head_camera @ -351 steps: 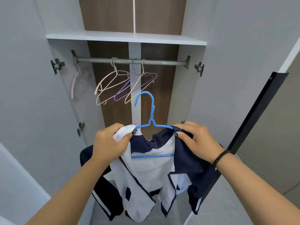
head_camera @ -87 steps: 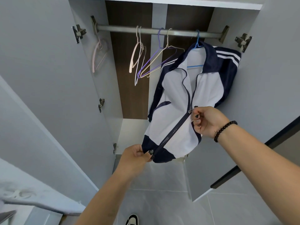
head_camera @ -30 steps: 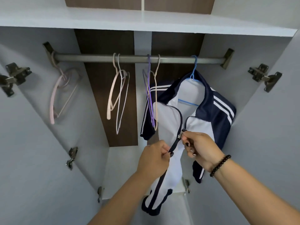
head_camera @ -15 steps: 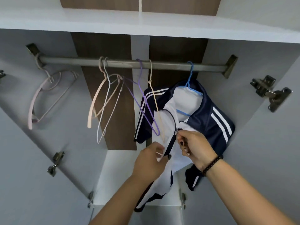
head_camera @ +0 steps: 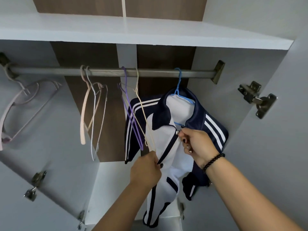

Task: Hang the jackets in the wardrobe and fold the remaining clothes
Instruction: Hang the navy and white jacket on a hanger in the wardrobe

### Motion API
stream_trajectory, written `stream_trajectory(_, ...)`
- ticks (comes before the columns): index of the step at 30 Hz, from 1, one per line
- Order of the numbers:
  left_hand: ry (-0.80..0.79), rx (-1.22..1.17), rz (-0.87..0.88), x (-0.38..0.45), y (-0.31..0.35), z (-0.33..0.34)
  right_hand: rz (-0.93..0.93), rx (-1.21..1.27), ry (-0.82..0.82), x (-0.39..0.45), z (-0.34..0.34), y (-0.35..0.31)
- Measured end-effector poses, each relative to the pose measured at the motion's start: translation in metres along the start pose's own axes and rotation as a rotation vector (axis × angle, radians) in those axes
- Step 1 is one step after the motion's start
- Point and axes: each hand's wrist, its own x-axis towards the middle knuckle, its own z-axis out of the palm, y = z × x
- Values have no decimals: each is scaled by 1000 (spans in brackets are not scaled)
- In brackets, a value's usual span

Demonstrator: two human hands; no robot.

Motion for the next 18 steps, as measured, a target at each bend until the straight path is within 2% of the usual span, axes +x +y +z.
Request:
stream_trajectory(4, -89, 15, -42, 18, -6, -2, -21, -49, -5, 10, 4, 1)
stream_trajectory(7, -170, -82, -9, 36, -3, -9, -50, -66, -14, 17, 7, 2)
stream_trajectory(13, -91, -315, 74, 77, 9, -36, 15, -317, -46, 29, 14, 15)
stream_trajectory(18, -117, -352, 147, 114, 22, -55, 53, -571, -24, 45, 16, 24)
